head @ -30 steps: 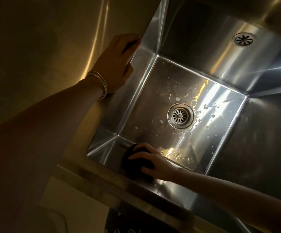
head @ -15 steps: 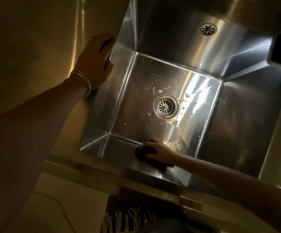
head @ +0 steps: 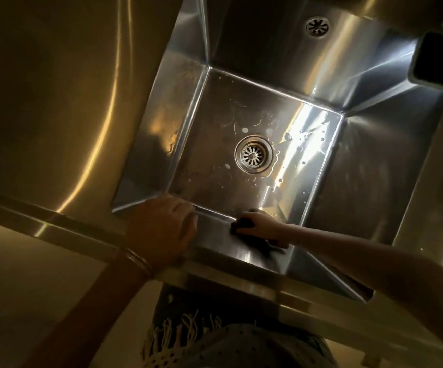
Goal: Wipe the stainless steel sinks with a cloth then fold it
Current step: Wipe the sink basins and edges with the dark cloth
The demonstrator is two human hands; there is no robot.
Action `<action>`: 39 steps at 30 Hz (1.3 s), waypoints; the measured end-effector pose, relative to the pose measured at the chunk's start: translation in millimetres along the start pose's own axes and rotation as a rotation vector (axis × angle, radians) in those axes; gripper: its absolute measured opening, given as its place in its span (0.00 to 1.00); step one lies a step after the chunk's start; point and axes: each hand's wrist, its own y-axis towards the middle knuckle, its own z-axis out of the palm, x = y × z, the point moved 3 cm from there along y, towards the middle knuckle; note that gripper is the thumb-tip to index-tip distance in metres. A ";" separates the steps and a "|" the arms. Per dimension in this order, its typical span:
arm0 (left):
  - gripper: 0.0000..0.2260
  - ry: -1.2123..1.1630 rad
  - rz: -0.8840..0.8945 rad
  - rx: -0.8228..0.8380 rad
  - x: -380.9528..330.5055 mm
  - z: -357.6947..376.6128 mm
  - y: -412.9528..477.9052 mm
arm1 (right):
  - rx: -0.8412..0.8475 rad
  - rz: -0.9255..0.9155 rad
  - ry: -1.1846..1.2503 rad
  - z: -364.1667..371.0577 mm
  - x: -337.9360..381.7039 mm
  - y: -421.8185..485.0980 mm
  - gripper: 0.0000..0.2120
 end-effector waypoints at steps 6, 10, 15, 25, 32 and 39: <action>0.18 -0.017 -0.081 0.115 -12.8 32.0 -16.2 | -0.113 -0.154 0.119 -7.3 40.1 -13.6 0.17; 0.17 0.043 -0.082 0.106 -14.0 38.1 -14.5 | -0.082 -0.193 0.158 -6.1 12.8 -46.3 0.15; 0.16 0.067 -0.113 0.110 -14.7 42.8 -13.6 | -0.079 -0.110 0.082 11.1 20.6 33.9 0.17; 0.14 0.059 -0.120 0.093 -14.1 41.9 -12.5 | -0.070 -0.278 -0.237 18.2 39.2 88.3 0.21; 0.14 0.026 -0.148 0.073 -13.2 42.7 -12.4 | -0.043 -0.283 -0.525 17.9 -15.9 42.5 0.22; 0.12 0.016 -0.151 0.039 -11.4 45.5 -14.0 | -0.050 -0.394 -0.610 6.9 104.6 135.7 0.27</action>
